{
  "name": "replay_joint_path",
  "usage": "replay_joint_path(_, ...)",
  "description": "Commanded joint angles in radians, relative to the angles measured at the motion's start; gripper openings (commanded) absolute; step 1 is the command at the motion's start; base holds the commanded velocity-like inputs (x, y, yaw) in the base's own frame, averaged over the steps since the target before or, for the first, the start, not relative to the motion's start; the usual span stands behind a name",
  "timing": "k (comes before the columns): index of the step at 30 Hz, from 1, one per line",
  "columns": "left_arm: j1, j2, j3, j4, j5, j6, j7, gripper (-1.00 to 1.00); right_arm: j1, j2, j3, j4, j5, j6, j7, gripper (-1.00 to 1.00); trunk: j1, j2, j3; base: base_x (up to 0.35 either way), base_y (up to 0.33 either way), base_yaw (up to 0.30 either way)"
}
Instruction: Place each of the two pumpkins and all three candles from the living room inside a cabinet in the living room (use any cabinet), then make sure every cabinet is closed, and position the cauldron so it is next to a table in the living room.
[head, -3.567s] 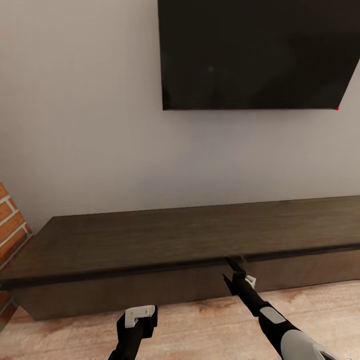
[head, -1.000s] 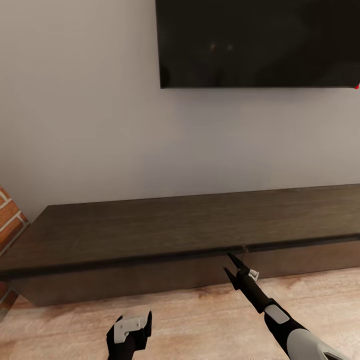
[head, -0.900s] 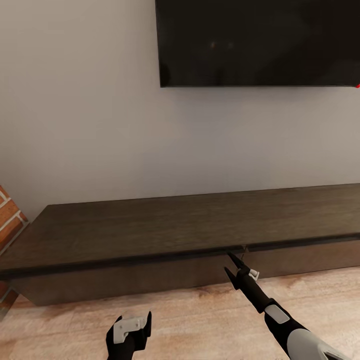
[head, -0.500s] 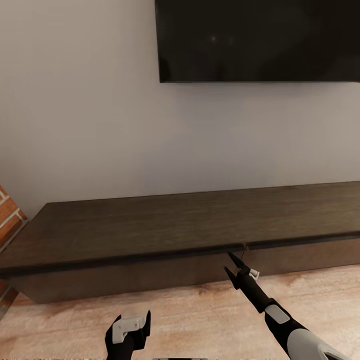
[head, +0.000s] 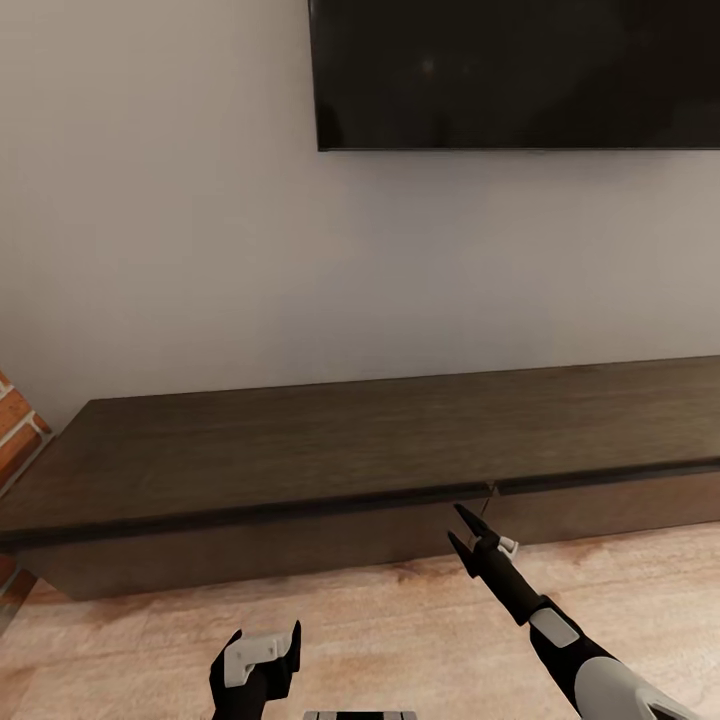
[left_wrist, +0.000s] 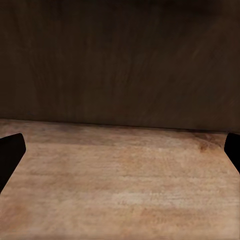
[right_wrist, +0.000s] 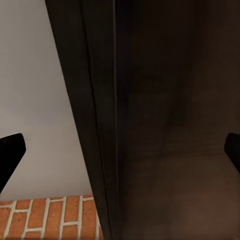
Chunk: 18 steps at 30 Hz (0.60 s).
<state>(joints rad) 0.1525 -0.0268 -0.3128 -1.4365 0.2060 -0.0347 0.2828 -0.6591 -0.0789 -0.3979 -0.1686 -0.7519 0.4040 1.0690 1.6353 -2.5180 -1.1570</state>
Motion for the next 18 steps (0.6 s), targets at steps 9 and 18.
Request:
replay_joint_path(9, 0.000, 0.001, -0.002, -0.001, 0.010, -0.004, 0.004, 1.00, 0.000, -0.010, 0.048, 0.001, -0.009, 0.009, 0.009, 1.00, 0.000, 0.000, -0.001, 0.000, 0.000, 0.000)
replay_joint_path(18, 0.001, 0.001, -0.002, -0.001, 0.010, -0.005, 0.004, 1.00, 0.000, -0.012, 0.053, 0.001, -0.009, 0.009, 0.009, 1.00, 0.000, 0.000, -0.001, 0.068, 0.000, 0.000)
